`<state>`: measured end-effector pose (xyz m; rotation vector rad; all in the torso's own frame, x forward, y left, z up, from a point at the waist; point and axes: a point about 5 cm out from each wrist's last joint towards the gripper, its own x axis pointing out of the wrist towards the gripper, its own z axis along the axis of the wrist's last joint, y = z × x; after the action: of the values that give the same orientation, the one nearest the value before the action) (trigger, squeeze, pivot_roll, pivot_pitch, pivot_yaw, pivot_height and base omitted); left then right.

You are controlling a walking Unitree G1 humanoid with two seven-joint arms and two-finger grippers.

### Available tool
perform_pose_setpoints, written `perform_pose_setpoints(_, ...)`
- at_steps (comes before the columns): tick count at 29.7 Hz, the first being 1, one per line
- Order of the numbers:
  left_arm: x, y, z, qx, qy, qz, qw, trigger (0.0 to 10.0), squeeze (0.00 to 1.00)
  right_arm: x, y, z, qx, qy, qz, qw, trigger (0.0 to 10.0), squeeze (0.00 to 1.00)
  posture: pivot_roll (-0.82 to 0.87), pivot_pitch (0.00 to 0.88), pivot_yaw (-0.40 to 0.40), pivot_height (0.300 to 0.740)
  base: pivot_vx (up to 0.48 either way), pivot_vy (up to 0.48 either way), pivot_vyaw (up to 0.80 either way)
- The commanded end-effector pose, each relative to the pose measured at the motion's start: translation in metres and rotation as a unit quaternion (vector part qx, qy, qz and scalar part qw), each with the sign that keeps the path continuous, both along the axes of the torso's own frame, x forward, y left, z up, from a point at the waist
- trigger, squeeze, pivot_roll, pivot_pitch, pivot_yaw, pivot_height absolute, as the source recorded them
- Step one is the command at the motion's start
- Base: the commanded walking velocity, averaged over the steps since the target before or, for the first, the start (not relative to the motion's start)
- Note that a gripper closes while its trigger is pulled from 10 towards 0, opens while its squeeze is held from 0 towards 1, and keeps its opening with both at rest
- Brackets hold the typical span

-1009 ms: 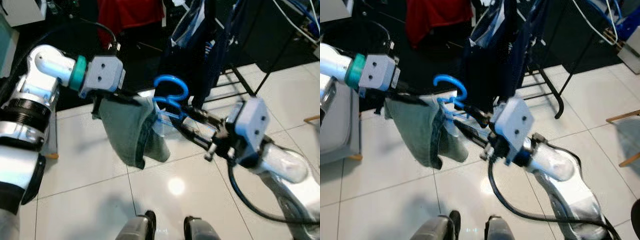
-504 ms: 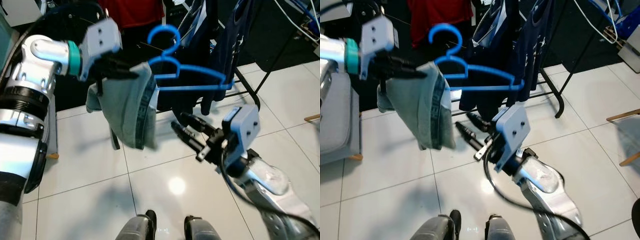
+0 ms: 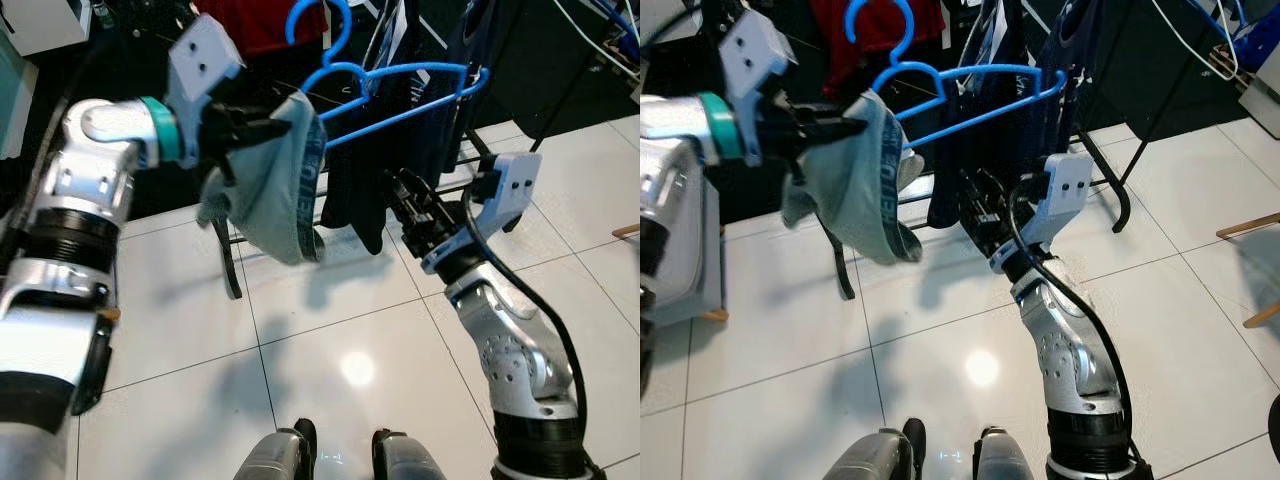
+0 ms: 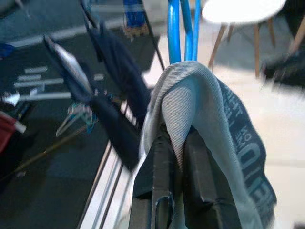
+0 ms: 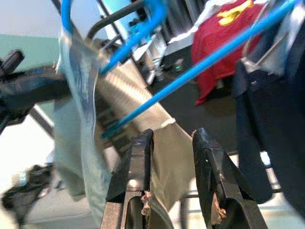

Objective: Hang hanger

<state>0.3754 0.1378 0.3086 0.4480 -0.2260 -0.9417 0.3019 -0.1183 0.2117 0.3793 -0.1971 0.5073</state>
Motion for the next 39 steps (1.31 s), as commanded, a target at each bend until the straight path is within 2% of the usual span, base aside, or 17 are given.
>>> perform_pose_setpoints(1, -0.003, 0.001, 0.006, -0.019, -0.007, 0.002, 1.0, 10.0, 0.0, 0.0, 0.001, -0.006, 0.007, 0.018, 0.014, 1.0, 10.0, 0.0, -0.09, 0.131, 0.116, 0.74, 0.0, 0.0, 0.0)
perform_pose_setpoints(2, -0.005, -0.008, 0.009, -0.036, -0.015, -0.008, 0.999, 10.0, 0.0, 0.003, 0.0, -0.007, 0.015, 0.025, 0.028, 0.999, 10.0, 0.0, -0.09, 0.132, 0.11, 0.74, 0.0, 0.0, 0.0)
perform_pose_setpoints(3, -0.005, -0.008, 0.009, -0.036, -0.015, -0.008, 0.999, 10.0, 0.0, 0.003, 0.0, -0.007, 0.015, 0.025, 0.028, 0.999, 10.0, 0.0, -0.09, 0.132, 0.11, 0.74, 0.0, 0.0, 0.0)
perform_pose_setpoints(5, -0.007, -0.023, 0.015, -0.059, -0.024, -0.014, 0.998, 10.0, 0.0, 0.008, -0.007, -0.015, 0.019, 0.048, 0.035, 0.998, 10.0, 0.0, -0.1, 0.133, 0.11, 0.74, 0.0, 0.0, 0.0)
perform_pose_setpoints(7, -0.007, -0.03, 0.017, -0.066, -0.026, -0.013, 0.997, 10.0, 0.0, 0.011, -0.011, -0.021, 0.019, 0.065, 0.035, 0.997, 10.0, 0.0, -0.1, 0.133, 0.11, 0.74, 0.0, 0.0, 0.0)
perform_pose_setpoints(8, -0.007, -0.033, 0.02, -0.071, -0.029, -0.013, 0.997, 10.0, 0.0, 0.011, -0.015, -0.029, -0.01, 0.075, 0.025, 0.997, 10.0, 0.0, -0.1, 0.135, 0.114, 0.74, 0.0, 0.0, 0.0)
perform_pose_setpoints(10, -0.007, -0.033, 0.02, -0.071, -0.029, -0.013, 0.997, 10.0, 0.0, 0.011, -0.015, -0.029, -0.01, 0.075, 0.025, 0.997, 10.0, 0.0, -0.1, 0.135, 0.114, 0.74, 0.0, 0.0, 0.0)
perform_pose_setpoints(12, -0.008, -0.035, 0.026, -0.08, -0.032, -0.013, 0.996, 10.0, 0.0, 0.011, -0.022, -0.044, -0.058, 0.087, 0.009, 0.994, 10.0, 0.0, -0.1, 0.14, 0.121, 0.74, 0.0, 0.0, 0.0)
perform_pose_setpoints(15, -0.008, -0.035, 0.026, -0.08, -0.032, -0.013, 0.996, 10.0, 0.0, 0.011, -0.022, -0.044, -0.058, 0.087, 0.009, 0.994, 10.0, 0.0, -0.1, 0.14, 0.121, 0.74, 0.0, 0.0, 0.0)
perform_pose_setpoints(16, -0.009, -0.036, 0.029, -0.085, -0.033, -0.015, 0.996, 10.0, 0.0, 0.011, -0.025, -0.052, -0.077, 0.092, 0.003, 0.993, 10.0, 0.0, -0.09, 0.14, 0.121, 0.74, 0.0, 0.0, 0.0)
perform_pose_setpoints(22, -0.011, -0.034, 0.032, -0.089, -0.034, -0.013, 0.995, 10.0, 0.0, 0.012, -0.022, -0.057, -0.092, 0.092, 0.01, 0.991, 10.0, 0.0, -0.09, 0.141, 0.123, 0.74, 0.0, 0.0, 0.0)
perform_pose_setpoints(24, -0.016, -0.035, 0.04, -0.095, -0.042, -0.017, 0.994, 10.0, 0.0, 0.016, -0.01, -0.066, -0.101, 0.1, 0.04, 0.989, 10.0, 0.0, -0.08, 0.137, 0.124, 0.74, 0.0, 0.0, 0.0)
perform_pose_setpoints(26, -0.018, -0.035, 0.043, -0.096, -0.046, -0.02, 0.994, 10.0, 0.0, 0.019, -0.007, -0.069, -0.106, 0.105, 0.046, 0.988, 10.0, 0.0, -0.08, 0.134, 0.125, 0.74, 0.0, 0.0, 0.0)
perform_pose_setpoints(38, -0.026, -0.037, 0.054, -0.104, -0.059, -0.041, 0.992, 10.0, 0.0, 0.029, -0.01, -0.079, -0.125, 0.12, 0.046, 0.984, 10.0, 0.0, -0.06, 0.13, 0.125, 0.74, 0.0, 0.0, 0.0)
perform_pose_setpoints(39, -0.028, -0.036, 0.057, -0.104, -0.062, -0.044, 0.992, 10.0, 0.0, 0.034, -0.011, -0.08, -0.138, 0.118, 0.04, 0.982, 10.0, 0.0, -0.05, 0.126, 0.123, 0.74, 0.0, 0.0, 0.0)
